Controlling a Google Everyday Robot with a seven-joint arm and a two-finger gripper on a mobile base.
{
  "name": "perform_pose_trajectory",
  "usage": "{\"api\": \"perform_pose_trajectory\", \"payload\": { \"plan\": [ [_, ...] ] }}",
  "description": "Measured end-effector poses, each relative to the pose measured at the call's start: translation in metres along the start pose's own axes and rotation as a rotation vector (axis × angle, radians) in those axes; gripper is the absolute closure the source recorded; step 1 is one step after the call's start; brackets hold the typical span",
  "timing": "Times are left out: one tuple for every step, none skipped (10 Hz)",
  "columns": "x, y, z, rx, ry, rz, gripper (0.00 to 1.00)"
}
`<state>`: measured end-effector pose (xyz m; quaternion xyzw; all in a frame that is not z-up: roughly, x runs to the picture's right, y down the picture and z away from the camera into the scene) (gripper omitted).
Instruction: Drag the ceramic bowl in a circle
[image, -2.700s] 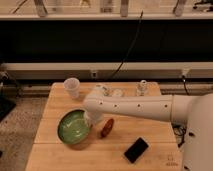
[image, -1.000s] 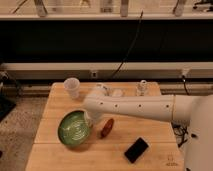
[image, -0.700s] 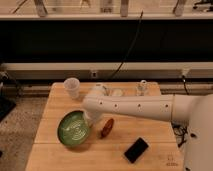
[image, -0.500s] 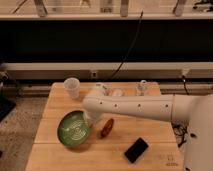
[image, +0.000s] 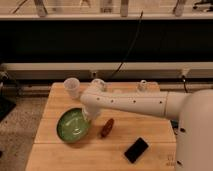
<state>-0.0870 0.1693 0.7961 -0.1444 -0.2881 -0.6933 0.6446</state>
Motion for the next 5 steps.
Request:
{"api": "perform_pose_trajectory", "payload": {
  "plan": [
    [0.006, -0.005, 0.001, 0.006, 0.003, -0.009, 1.00],
    [0.010, -0.011, 0.002, 0.010, 0.005, -0.022, 1.00],
    [0.015, -0.027, 0.004, 0.021, 0.005, -0.049, 1.00],
    [0.018, -0.039, 0.005, 0.030, 0.003, -0.074, 1.00],
    [0.019, -0.045, 0.006, 0.037, 0.000, -0.091, 1.00]
  ]
}}
